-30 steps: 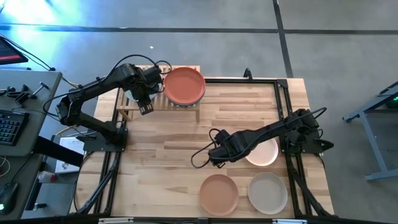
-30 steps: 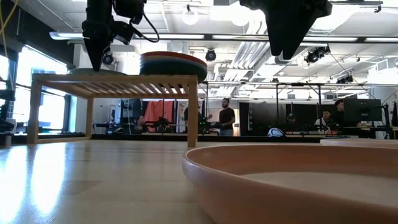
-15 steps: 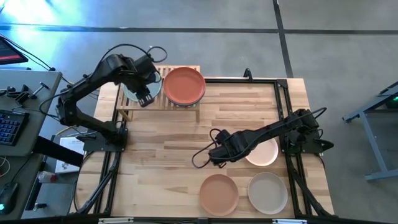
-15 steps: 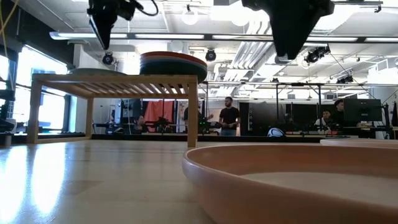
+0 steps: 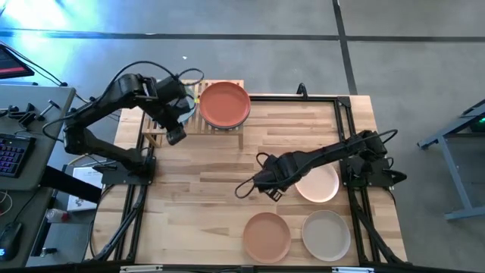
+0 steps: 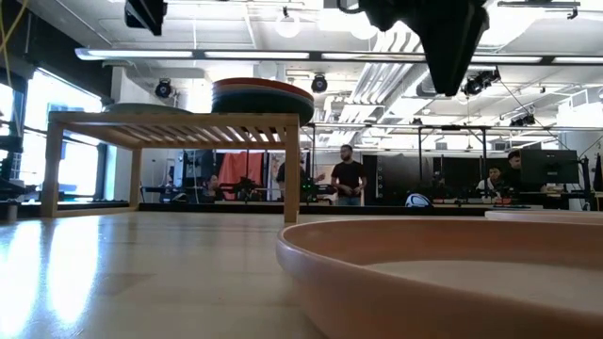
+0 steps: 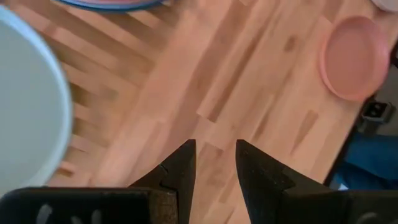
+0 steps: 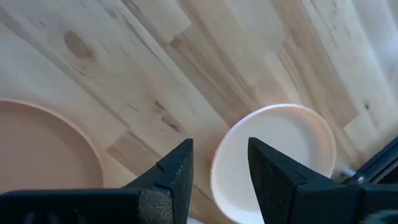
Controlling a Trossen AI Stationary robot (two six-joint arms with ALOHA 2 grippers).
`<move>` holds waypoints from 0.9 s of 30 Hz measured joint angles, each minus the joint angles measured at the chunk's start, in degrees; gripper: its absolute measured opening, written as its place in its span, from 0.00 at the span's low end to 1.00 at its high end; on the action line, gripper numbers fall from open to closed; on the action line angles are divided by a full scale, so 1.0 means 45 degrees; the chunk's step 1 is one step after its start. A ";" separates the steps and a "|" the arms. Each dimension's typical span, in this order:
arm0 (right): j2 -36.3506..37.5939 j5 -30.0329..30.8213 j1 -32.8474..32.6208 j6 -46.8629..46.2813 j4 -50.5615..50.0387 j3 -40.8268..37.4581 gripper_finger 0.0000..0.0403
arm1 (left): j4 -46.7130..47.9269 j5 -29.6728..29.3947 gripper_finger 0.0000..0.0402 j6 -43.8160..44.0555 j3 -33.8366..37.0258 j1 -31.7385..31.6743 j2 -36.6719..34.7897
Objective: Place and stack plates onto a shelf
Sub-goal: Stack the light orange plate on top of the light green plate on the shelf
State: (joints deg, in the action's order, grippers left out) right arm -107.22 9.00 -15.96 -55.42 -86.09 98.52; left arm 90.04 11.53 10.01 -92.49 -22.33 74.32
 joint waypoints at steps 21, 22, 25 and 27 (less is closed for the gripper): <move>0.0000 -0.0201 0.3682 0.5740 0.0217 0.0000 0.32 | -0.0004 -0.0089 0.26 0.4430 0.0406 0.4425 -0.0446; 0.0000 -0.0210 0.3810 0.5742 0.0276 -0.0005 0.32 | -0.0004 -0.0123 0.26 0.4431 0.0485 0.4527 -0.0440; 0.0000 -0.0438 0.4050 0.5622 0.0329 -0.0005 0.32 | -0.0007 -0.0404 0.26 0.4459 0.0748 0.4837 -0.0455; 0.0000 -0.0623 0.4034 0.5398 0.0326 -0.0005 0.32 | -0.0010 -0.0535 0.26 0.4678 0.0988 0.4994 -0.0450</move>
State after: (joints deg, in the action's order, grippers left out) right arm -107.22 6.20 2.19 -31.13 -84.62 98.50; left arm 90.00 9.12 31.07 -88.04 0.14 72.29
